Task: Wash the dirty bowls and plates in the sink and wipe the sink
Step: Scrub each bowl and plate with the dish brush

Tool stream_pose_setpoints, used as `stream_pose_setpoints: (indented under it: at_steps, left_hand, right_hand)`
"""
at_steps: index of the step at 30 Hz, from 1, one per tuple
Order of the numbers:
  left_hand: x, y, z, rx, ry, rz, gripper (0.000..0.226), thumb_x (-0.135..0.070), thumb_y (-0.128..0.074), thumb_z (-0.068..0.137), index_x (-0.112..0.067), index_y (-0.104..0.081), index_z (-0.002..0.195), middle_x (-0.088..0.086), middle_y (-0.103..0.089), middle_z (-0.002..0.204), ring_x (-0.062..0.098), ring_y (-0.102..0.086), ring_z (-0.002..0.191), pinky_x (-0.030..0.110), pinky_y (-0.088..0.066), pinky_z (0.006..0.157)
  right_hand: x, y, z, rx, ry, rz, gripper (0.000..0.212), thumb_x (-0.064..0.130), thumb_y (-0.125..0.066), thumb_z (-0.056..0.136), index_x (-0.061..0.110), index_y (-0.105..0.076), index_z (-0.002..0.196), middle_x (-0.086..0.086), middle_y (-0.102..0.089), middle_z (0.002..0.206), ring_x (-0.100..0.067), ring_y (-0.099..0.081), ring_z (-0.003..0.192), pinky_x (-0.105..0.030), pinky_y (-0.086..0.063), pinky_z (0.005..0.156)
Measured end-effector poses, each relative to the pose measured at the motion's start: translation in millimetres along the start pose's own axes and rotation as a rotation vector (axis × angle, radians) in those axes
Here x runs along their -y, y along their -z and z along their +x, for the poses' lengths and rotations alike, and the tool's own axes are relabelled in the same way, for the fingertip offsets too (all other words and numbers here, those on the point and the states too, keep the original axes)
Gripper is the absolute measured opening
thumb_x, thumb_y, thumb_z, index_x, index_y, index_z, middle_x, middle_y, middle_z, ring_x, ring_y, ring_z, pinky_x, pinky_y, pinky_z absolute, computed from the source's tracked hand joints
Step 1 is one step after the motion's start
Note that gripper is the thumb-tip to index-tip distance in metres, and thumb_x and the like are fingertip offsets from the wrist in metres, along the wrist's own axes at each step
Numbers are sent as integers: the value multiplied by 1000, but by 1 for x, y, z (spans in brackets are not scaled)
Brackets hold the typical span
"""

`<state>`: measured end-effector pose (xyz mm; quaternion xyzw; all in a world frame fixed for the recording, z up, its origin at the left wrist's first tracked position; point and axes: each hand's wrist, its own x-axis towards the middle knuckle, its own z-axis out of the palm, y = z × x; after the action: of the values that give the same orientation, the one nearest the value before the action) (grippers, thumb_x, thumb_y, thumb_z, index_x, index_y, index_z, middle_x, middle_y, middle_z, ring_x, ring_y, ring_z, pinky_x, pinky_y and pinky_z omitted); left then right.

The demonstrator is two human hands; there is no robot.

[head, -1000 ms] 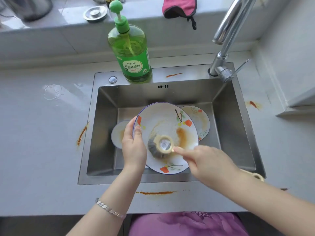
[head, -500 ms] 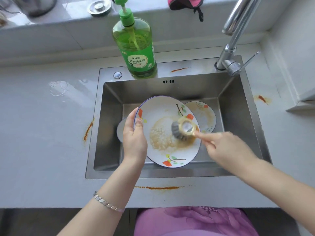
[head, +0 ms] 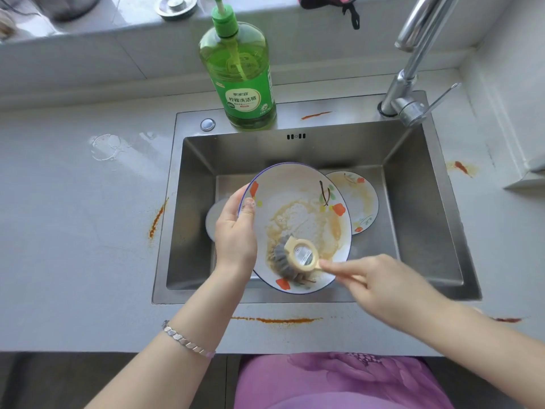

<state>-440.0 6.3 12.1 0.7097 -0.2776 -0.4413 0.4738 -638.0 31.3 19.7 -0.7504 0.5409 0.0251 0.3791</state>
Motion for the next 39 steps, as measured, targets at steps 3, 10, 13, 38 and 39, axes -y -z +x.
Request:
stream_pose_setpoints:
  at_steps: [3, 10, 13, 38, 39]
  left_hand:
    - [-4, 5, 3, -28, -7, 10, 22, -18, -42, 100, -28, -58, 109, -13, -63, 98, 6, -61, 93, 23, -51, 83]
    - [-5, 2, 3, -41, 40, -15, 21, -17, -43, 99, -24, -60, 109, -9, -65, 96, 11, -60, 97, 25, -49, 87]
    - [-2, 0, 0, 13, 61, 30, 23, -19, -45, 98, -22, -61, 115, -6, -65, 103, 14, -59, 106, 30, -46, 96]
    - [13, -4, -5, 50, 155, 36, 27, -24, -45, 98, -17, -63, 118, -6, -67, 102, 10, -60, 101, 21, -47, 91]
    - [14, -4, -6, 51, 155, 42, 26, -23, -45, 98, -17, -63, 116, -9, -66, 96, 6, -60, 94, 14, -46, 84]
  right_hand:
    - [-24, 14, 14, -94, -131, -95, 38, 27, -43, 96, 53, -50, 123, 5, -66, 86, -12, -38, 54, -31, -36, 60]
    - [14, -4, 1, 3, 71, -48, 40, 27, -40, 97, 51, -46, 128, 1, -68, 100, -22, -58, 93, -33, -41, 72]
    - [18, 7, 24, -68, 71, -36, 39, 26, -42, 97, 51, -47, 127, 1, -65, 91, -25, -54, 79, -30, -37, 65]
    - [5, -9, 33, -119, -53, 97, 38, 23, -47, 95, 48, -53, 123, 3, -65, 119, -23, -58, 108, -32, -47, 84]
    - [12, -12, 31, -96, 2, 108, 38, 24, -47, 94, 49, -53, 122, 4, -66, 117, -21, -59, 106, -31, -47, 82]
